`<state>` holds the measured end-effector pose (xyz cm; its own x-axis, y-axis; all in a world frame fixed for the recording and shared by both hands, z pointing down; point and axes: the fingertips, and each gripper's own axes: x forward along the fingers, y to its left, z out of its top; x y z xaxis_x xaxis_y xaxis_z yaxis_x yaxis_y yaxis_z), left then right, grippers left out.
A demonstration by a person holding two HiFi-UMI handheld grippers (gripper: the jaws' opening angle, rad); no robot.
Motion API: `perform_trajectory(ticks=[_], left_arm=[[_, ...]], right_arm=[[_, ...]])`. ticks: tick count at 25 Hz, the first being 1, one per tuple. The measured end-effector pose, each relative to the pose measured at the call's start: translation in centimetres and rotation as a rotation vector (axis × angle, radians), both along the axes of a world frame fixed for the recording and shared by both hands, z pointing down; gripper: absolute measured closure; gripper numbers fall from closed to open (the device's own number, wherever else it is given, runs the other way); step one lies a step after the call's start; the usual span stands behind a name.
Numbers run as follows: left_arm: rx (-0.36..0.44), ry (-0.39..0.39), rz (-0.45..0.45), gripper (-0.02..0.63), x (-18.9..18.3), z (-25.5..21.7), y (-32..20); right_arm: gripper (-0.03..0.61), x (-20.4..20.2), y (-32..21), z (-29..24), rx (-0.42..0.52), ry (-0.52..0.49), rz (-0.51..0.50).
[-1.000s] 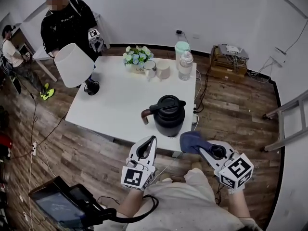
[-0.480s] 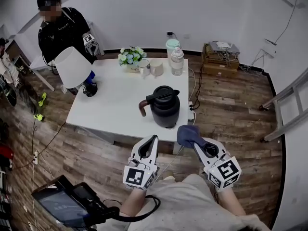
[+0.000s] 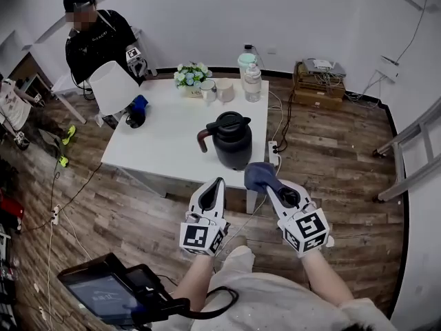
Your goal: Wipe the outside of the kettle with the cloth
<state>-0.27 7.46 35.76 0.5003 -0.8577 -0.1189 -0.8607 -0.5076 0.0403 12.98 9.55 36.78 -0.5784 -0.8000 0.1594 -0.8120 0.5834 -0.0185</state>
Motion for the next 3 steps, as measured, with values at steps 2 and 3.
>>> perform_trajectory(ticks=[2, 3], left_arm=[[-0.003, 0.018, 0.002, 0.607, 0.67, -0.25, 0.33], [-0.005, 0.028, 0.004, 0.607, 1.00, -0.37, 0.53]], right_arm=[[0.515, 0.41, 0.37, -0.20, 0.001, -0.007, 0.013], [0.515, 0.63, 0.61, -0.31, 0.003, -0.011, 0.019]])
